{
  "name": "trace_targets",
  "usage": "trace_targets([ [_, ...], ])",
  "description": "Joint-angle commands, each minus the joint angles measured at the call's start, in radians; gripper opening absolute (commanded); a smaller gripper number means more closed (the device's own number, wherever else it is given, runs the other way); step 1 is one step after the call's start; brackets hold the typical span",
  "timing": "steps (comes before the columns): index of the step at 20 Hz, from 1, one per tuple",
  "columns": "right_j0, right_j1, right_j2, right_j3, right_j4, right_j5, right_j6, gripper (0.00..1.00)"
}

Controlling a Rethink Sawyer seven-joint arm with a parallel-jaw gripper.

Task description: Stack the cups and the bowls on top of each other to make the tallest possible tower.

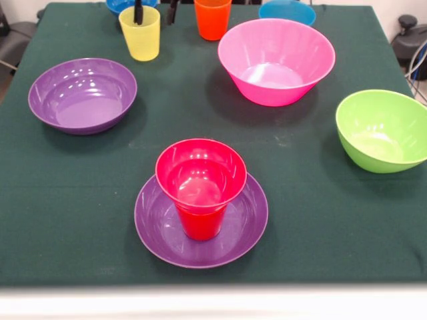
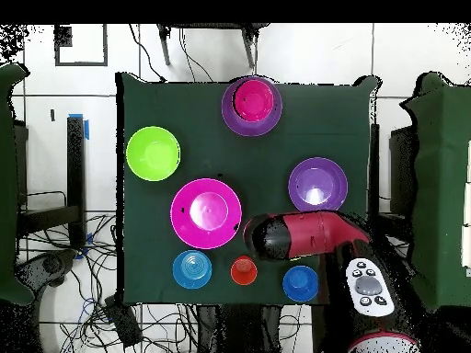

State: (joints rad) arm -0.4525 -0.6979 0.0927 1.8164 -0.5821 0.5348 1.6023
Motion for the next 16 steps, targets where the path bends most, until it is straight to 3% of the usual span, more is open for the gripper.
trace_targets([
  [1,0.059,0.068,0.027,0.065,-0.042,-0.074,0.090,1.00],
  [10,0.106,0.126,-0.032,0.050,-0.045,-0.137,0.129,1.00],
  [16,0.118,0.211,-0.061,-0.016,-0.053,-0.201,0.127,1.00],
])
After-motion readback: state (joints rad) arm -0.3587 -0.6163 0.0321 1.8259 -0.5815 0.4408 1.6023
